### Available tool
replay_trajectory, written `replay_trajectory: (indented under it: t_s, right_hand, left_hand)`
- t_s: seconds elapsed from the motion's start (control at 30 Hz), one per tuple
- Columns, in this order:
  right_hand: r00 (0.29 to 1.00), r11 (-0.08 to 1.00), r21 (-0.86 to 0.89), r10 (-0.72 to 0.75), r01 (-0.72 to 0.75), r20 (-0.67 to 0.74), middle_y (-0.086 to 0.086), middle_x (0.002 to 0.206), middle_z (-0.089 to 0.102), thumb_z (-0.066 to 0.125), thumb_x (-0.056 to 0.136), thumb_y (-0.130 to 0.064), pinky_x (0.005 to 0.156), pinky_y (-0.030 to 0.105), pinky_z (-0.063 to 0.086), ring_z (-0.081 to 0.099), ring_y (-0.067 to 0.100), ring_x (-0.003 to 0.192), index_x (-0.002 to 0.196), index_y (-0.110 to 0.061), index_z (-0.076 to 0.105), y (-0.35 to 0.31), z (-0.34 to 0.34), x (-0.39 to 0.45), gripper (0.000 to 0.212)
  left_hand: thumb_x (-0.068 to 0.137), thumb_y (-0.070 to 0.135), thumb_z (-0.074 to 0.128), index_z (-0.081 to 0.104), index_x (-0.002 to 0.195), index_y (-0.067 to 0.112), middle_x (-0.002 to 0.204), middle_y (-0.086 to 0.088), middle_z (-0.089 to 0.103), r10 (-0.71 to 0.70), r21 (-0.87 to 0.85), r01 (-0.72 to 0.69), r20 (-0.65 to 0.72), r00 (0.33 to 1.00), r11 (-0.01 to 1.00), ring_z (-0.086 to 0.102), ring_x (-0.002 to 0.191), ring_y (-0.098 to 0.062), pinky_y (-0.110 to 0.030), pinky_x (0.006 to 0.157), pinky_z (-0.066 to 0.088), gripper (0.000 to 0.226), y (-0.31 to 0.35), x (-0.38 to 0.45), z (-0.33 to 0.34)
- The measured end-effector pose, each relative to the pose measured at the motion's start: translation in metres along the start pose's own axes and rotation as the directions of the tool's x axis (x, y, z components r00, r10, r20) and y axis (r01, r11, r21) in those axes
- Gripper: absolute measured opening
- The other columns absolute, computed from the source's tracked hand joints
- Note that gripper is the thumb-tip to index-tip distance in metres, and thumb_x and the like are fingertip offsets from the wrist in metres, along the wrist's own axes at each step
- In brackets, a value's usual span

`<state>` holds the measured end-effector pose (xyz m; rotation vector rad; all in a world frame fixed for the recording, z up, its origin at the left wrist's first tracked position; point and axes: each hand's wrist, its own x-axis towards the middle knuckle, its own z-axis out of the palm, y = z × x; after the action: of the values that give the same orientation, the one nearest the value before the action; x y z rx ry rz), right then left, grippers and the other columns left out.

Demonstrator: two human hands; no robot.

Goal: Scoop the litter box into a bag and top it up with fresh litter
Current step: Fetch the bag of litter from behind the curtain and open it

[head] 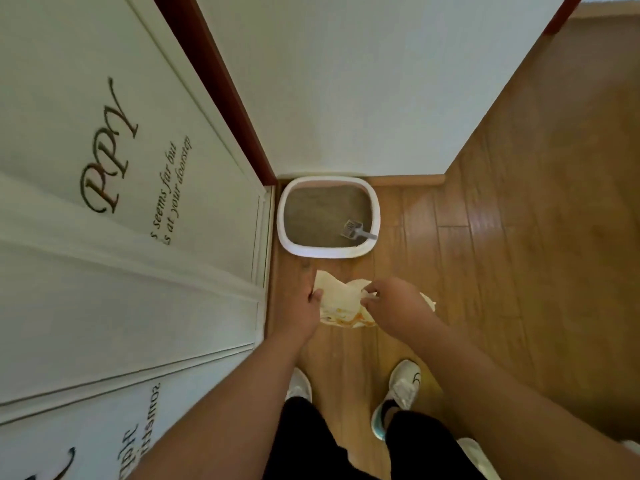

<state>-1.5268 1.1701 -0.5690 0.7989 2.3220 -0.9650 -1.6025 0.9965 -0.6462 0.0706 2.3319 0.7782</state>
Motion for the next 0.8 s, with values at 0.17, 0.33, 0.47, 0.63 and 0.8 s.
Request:
replay_trajectory:
  t_s: [0.17,0.33,0.47,0.63,0.8]
  right_hand:
    - [0.999,1.0,0.013,0.025,-0.025,0.044,0.007,0.123,0.068,0.055,0.099,-0.022,0.077,0.028,0.046,0.064,0.024,0.105,0.131,-0.017,0.065,0.031,0.046,0.082,0.034]
    - [0.995,0.997,-0.013,0.078,-0.077,0.055,0.003,0.118,0.072,0.056,0.099,-0.028,0.079,0.027,0.048,0.068,0.019,0.1,0.128,-0.019,0.07,0.064,0.103,0.139,0.033]
    - [0.992,0.994,0.009,0.104,-0.105,0.072,0.003,0.115,0.074,0.057,0.099,-0.031,0.073,0.024,0.039,0.068,0.019,0.1,0.127,-0.019,0.069,0.093,0.134,0.171,0.033]
    - [0.994,0.995,0.032,0.09,-0.092,0.06,0.006,0.109,0.073,0.06,0.098,-0.032,0.078,0.034,0.053,0.068,0.023,0.097,0.124,-0.016,0.07,0.111,0.155,0.222,0.033]
    - [1.0,1.0,-0.006,-0.007,0.007,-0.001,0.005,0.11,0.073,0.057,0.1,-0.03,0.076,0.031,0.05,0.067,0.022,0.098,0.126,-0.018,0.068,0.117,0.17,0.265,0.031]
  left_hand:
    - [0.109,0.033,0.043,0.059,0.129,0.008,0.125,-0.015,0.065,-0.128,-0.011,0.129,0.1,0.987,0.992,0.061,0.106,-0.027,-0.033,0.082,0.045,0.036,-0.042,0.067,0.045]
    - [0.11,0.036,0.04,0.051,0.147,0.015,0.14,-0.012,0.059,-0.159,0.04,0.155,0.151,0.976,0.987,0.057,0.124,-0.03,-0.038,0.102,0.046,0.044,-0.085,0.116,0.084]
    - [0.11,0.04,0.039,0.053,0.145,0.018,0.123,-0.004,0.067,-0.117,0.058,0.109,0.154,0.981,0.992,0.059,0.097,-0.012,-0.027,0.079,0.05,0.044,-0.114,0.142,0.109]
    - [0.111,0.032,0.041,0.055,0.142,0.015,0.127,-0.007,0.066,-0.085,-0.044,0.091,0.127,0.988,0.995,0.058,0.099,-0.015,-0.026,0.074,0.046,0.038,-0.123,0.19,0.129]
    - [0.111,0.034,0.04,0.057,0.136,0.016,0.116,-0.001,0.066,-0.103,-0.075,0.109,0.087,0.991,0.991,0.062,0.094,-0.014,-0.025,0.07,0.051,0.036,-0.132,0.236,0.147]
